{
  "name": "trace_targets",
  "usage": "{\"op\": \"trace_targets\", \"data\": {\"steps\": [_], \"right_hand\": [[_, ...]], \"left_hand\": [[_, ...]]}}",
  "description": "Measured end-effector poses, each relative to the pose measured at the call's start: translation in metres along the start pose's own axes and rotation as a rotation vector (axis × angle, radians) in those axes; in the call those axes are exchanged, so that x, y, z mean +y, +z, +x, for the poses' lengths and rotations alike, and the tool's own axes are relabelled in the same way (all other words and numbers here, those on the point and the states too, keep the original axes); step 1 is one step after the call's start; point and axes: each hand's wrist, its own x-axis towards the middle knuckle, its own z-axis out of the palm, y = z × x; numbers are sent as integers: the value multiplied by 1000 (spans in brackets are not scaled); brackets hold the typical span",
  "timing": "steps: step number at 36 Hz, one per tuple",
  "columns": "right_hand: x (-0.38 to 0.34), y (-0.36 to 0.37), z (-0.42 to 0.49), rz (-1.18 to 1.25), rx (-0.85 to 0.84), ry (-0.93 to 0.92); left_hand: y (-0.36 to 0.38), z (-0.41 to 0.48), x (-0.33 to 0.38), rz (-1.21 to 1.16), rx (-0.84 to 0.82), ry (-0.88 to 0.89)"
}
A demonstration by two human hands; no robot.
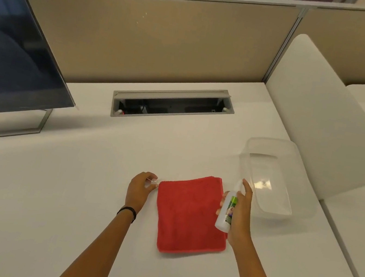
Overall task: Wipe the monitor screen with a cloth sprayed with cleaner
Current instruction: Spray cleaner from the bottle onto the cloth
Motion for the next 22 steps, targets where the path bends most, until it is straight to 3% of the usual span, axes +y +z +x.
{"op": "trace_targets", "data": {"steps": [6, 15, 22], "right_hand": [[5, -5, -16, 152, -19, 41], [15, -12, -37, 92, -53, 23], [16, -8, -55, -357, -54, -120]], "left_hand": [[-3, -5, 3, 30, -42, 36], [-9, -23, 7, 176, -8, 224], [-8, -49, -4, 201, 27, 270]]}}
